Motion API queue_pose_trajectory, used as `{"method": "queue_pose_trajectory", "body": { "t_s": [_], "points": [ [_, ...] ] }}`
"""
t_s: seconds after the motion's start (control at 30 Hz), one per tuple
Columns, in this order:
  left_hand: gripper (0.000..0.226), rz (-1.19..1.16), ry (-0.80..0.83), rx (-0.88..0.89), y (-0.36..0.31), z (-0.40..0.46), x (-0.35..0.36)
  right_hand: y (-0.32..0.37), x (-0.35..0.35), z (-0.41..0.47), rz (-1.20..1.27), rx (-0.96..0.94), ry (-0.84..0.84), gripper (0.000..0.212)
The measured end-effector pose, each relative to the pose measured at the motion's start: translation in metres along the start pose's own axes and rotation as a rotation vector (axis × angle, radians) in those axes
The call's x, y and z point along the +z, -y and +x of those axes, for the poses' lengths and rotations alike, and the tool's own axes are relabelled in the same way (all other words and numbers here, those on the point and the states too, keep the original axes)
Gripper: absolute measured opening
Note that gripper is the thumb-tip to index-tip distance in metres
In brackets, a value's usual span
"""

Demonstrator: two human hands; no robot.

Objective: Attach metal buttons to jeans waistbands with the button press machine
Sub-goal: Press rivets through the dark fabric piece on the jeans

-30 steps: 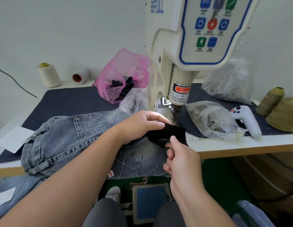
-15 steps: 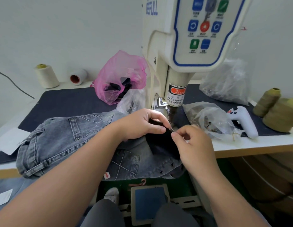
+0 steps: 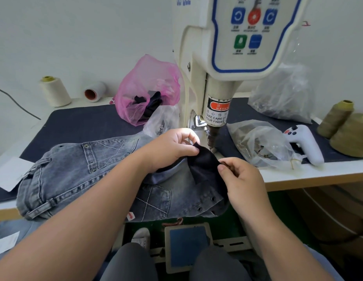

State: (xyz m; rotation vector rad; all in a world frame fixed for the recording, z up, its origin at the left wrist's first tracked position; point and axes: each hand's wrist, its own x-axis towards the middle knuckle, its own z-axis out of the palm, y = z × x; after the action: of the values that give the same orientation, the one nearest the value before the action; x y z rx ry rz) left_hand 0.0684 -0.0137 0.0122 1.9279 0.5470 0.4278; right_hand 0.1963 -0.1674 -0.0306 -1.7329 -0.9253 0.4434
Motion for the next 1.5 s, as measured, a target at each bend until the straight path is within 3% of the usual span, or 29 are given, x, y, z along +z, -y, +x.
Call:
{"method": "queue_pose_trajectory", "body": {
  "t_s": [0.1, 0.33, 0.43, 0.53, 0.63, 0.8, 0.93, 1.17, 1.5],
  "points": [
    [0.023, 0.004, 0.002, 0.003, -0.001, 0.0, -0.001, 0.0, -0.001, 0.001, 0.012, 0.019, 0.028, 0.008],
    [0.015, -0.014, 0.064, -0.045, -0.008, -0.001, -0.001, -0.003, -0.001, -0.002, 0.028, 0.027, 0.097, 0.015],
    [0.014, 0.04, 0.028, -0.044, -0.006, 0.001, 0.001, -0.004, -0.004, 0.0, 0.011, 0.022, 0.084, 0.008],
    [0.021, 0.133, -0.04, -0.036, -0.005, 0.002, 0.002, -0.004, -0.006, -0.003, -0.002, -0.074, 0.025, 0.019],
    [0.018, 0.188, -0.061, -0.055, -0.009, 0.002, 0.001, -0.007, -0.009, -0.005, 0.108, -0.111, 0.057, 0.021],
    [0.008, 0.204, -0.027, -0.168, -0.023, 0.002, -0.001, -0.003, -0.015, 0.01, 0.401, 0.042, 0.131, 0.032],
    [0.023, 0.166, -0.043, -0.229, -0.021, 0.008, 0.004, -0.002, -0.023, 0.027, 0.544, 0.145, 0.114, 0.036],
    [0.022, 0.037, -0.082, -0.259, -0.01, 0.012, 0.01, -0.01, -0.024, 0.035, 0.68, 0.241, 0.149, 0.021],
    [0.022, -0.124, -0.115, -0.239, 0.004, 0.019, 0.017, -0.019, -0.022, 0.044, 0.831, 0.242, 0.156, 0.036]
  ]
}}
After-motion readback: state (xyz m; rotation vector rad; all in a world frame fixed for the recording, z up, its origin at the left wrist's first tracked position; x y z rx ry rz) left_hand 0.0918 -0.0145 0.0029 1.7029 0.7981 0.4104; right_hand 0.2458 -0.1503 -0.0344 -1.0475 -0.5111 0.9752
